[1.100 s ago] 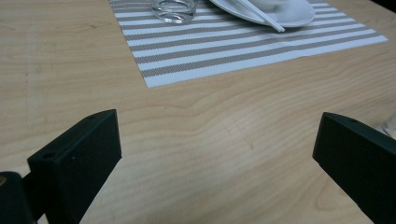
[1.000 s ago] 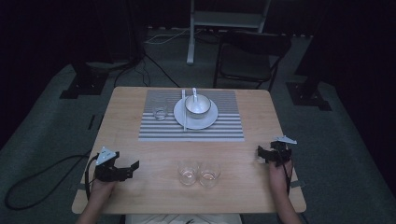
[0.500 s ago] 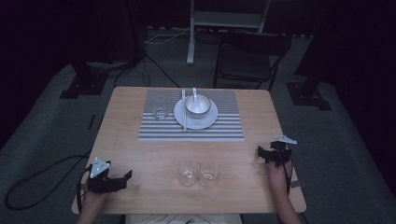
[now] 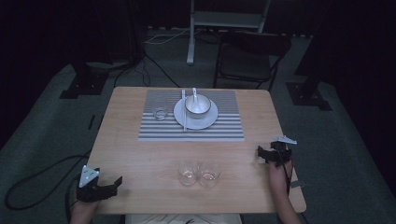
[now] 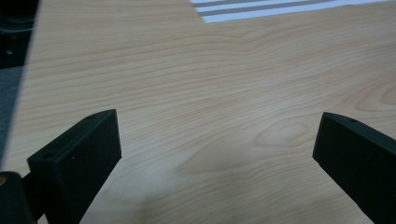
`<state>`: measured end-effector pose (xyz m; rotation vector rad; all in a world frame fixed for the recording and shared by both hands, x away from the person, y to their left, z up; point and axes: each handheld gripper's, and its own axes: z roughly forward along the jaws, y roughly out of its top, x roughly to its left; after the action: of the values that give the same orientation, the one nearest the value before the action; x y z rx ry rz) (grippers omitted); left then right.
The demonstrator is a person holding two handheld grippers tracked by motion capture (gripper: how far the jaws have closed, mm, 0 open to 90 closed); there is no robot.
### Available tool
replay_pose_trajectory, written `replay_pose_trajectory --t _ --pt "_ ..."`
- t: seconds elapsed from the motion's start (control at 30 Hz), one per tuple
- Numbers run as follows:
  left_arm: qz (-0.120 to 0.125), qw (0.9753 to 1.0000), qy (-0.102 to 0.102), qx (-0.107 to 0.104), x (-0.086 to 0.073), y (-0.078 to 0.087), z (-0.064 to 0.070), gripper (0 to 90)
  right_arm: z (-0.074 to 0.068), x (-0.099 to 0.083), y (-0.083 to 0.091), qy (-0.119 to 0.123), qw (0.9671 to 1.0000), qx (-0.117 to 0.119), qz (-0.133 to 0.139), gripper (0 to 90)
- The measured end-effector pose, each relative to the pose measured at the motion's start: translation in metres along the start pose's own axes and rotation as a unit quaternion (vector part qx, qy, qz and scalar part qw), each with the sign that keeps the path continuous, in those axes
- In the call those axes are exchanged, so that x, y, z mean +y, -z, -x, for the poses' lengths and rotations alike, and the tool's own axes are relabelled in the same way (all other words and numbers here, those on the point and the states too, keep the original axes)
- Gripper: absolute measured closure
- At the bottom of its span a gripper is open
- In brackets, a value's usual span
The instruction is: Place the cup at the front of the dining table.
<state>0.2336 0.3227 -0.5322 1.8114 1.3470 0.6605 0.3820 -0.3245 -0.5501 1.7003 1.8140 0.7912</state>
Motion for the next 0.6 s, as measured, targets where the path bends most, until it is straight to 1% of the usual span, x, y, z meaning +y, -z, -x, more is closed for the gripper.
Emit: replay_pose_trajectory --t 0.07,0.13,0.23,0.33,0.4,0.43,0.5,0.53,0.6 --pt "0.0 1.0 0.006 0.007 -0.003 0.004 -0.004 1.6 0.0 0.0 0.0 0.0 1.0 0.0 0.0 13.7" --pt "-0.002 0.9999 0.007 0.015 -0.006 0.007 -0.007 1.7 0.0 0.0 0.0 0.0 1.0 0.0 0.0 13.7" --pt "0.001 0.9996 0.01 0.028 -0.009 0.013 -0.013 1.6 0.0 0.0 0.0 0.0 1.0 0.0 0.0 13.7" --pt "0.008 0.9989 0.026 0.038 -0.013 0.019 -0.021 1.6 0.0 0.0 0.0 0.0 1.0 0.0 0.0 13.7" --pt "0.016 0.9983 0.035 0.043 -0.015 0.021 -0.027 1.6 0.0 0.0 0.0 0.0 1.0 0.0 0.0 13.7" --pt "0.017 0.9982 0.032 0.048 -0.015 0.022 -0.028 1.6 0.0 0.0 0.0 0.0 1.0 0.0 0.0 13.7" --pt "0.007 0.9973 0.015 0.071 -0.016 0.019 -0.03 1.6 0.0 0.0 0.0 0.0 1.0 0.0 0.0 13.7" --pt "0.006 0.9971 0.015 0.074 -0.017 0.018 -0.031 1.7 0.0 0.0 0.0 0.0 1.0 0.0 0.0 13.7" --pt "0.003 0.9976 0.027 0.064 -0.018 0.017 -0.033 1.6 0.0 0.0 0.0 0.0 1.0 0.0 0.0 13.7"
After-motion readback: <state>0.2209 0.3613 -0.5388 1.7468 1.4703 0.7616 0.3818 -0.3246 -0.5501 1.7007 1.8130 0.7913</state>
